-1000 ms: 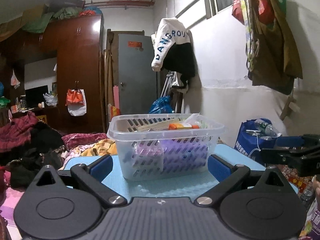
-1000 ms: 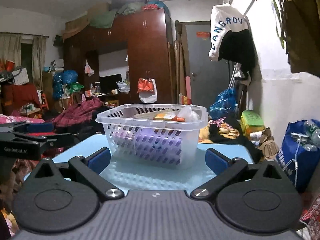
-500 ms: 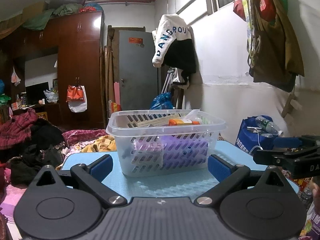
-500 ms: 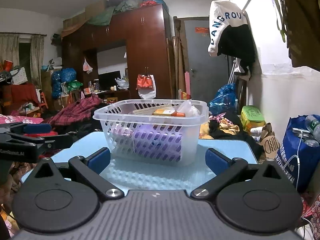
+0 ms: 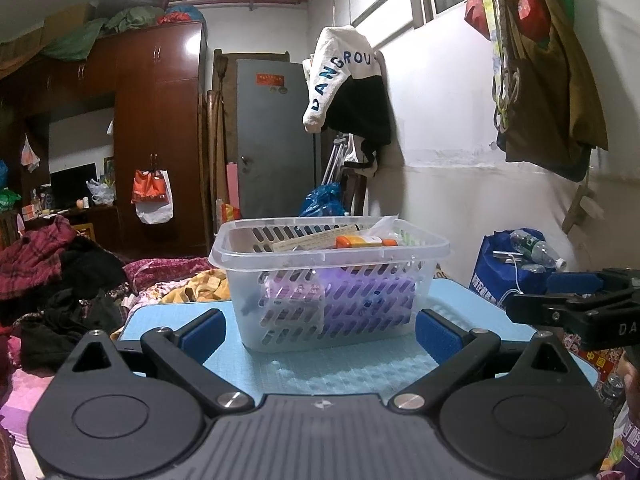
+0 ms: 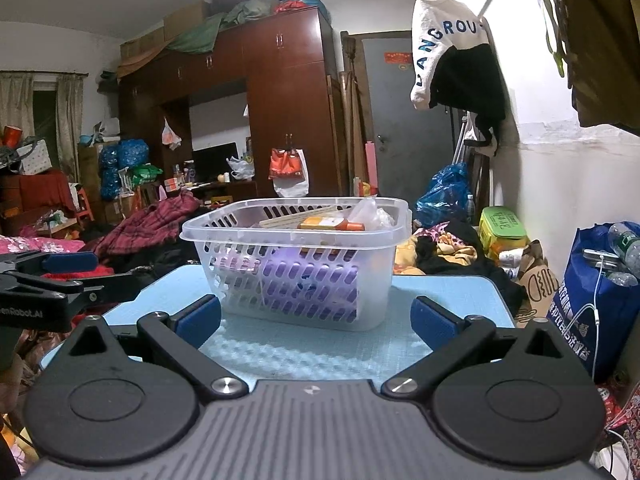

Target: Organize objects

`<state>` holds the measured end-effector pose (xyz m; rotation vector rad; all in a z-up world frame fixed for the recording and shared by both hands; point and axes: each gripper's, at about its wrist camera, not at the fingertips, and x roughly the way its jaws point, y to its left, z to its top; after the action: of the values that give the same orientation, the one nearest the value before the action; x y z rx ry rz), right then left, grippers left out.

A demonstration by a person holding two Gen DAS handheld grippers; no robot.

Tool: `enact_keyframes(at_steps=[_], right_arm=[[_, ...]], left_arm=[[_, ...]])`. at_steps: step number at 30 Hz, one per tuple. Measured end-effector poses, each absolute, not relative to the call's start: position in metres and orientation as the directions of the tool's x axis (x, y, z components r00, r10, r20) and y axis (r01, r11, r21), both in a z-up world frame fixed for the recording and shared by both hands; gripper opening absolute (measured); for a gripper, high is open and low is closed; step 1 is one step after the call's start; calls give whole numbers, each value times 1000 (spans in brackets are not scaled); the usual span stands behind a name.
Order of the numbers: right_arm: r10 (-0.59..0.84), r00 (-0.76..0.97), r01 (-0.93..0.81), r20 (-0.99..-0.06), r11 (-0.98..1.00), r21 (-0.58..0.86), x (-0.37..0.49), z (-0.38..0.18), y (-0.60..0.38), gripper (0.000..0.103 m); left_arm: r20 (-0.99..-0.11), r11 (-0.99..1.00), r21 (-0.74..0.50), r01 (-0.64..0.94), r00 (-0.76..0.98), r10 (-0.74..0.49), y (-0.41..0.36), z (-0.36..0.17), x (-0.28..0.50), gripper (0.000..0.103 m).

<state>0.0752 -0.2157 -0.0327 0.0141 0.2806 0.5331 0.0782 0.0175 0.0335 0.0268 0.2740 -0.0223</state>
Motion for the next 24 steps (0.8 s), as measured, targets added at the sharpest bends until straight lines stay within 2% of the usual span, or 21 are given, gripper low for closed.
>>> enact_keyframes(at_steps=[24], right_arm=[[501,827,-494,-256,864,95,75,-29,-219,103]], left_arm=[[-279,999,22,38,960,-30,14,33,82,102]])
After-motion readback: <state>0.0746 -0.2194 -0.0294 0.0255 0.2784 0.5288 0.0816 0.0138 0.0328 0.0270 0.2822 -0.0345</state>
